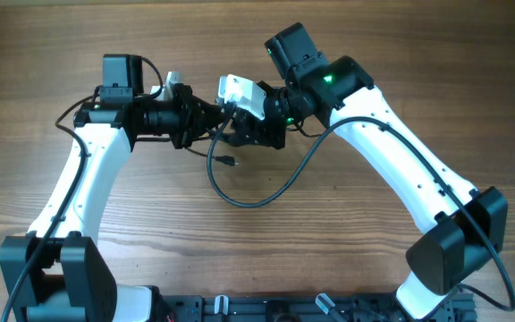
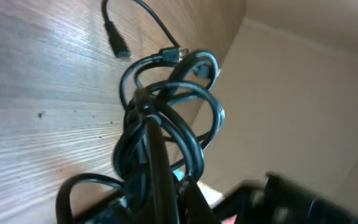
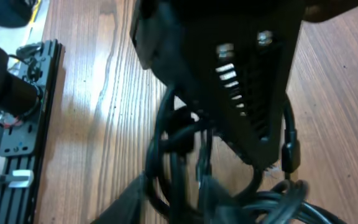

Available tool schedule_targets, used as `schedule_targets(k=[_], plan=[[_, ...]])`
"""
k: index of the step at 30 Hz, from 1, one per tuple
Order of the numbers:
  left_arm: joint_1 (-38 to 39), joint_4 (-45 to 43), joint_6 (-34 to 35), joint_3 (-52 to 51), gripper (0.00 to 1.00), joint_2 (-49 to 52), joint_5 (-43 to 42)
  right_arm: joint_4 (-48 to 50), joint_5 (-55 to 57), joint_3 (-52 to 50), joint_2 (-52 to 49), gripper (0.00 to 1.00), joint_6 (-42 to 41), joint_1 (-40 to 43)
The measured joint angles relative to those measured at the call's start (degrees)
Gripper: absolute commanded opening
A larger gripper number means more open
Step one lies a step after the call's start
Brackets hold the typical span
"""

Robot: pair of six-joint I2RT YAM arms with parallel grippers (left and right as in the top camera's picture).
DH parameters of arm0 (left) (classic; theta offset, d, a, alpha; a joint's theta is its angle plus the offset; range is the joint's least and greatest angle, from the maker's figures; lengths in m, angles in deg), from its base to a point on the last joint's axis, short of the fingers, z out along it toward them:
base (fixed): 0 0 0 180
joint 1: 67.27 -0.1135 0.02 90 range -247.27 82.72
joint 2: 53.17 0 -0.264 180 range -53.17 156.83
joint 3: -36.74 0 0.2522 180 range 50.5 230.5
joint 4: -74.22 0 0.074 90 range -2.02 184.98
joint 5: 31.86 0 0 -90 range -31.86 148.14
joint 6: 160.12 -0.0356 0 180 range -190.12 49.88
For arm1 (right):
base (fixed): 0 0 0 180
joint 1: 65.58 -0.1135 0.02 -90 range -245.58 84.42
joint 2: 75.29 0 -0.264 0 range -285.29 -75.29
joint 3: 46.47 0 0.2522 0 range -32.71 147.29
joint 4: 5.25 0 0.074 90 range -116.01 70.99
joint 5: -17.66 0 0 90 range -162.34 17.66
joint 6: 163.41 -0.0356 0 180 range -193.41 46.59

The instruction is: Untangle cables

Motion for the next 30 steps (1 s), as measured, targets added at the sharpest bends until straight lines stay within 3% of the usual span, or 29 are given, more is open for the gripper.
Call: schedule_targets(k=[4, 7, 9, 20, 25, 30], plan=[[0.02, 1.57, -11.87, 0.0, 0.04, 0.0, -0.44, 0.11, -0.85, -0.02, -0.26, 0.6, -0.5, 1.11], [0.0, 1.6, -17.53, 0.0, 0.04, 0.0, -0.39, 0.09, -1.53, -0.02, -0.35, 0.58, -0.5, 1.2], [0.0, 1.11, -18.12, 0.0, 0.04, 0.0, -0.37, -0.31, -2.56, -0.02, -0.37, 0.5, -0.5, 1.2], [0.0, -1.42, -6.6, 0.0, 0.04, 0.0, -3.21, -0.5, -4.94, -0.02, -2.38, 0.44, -1.6, 0.83], [0.0, -1.42, -5.27, 0.0, 0.04, 0.0, -7.1, -0.55, -5.88, -0.02, -2.45, 0.44, -1.6, 0.76], [0.0, -2.69, -2.1, 0.0, 0.04, 0.0, -7.72, -1.36, -7.34, -0.02, -2.93, 0.29, -1.79, -0.57]])
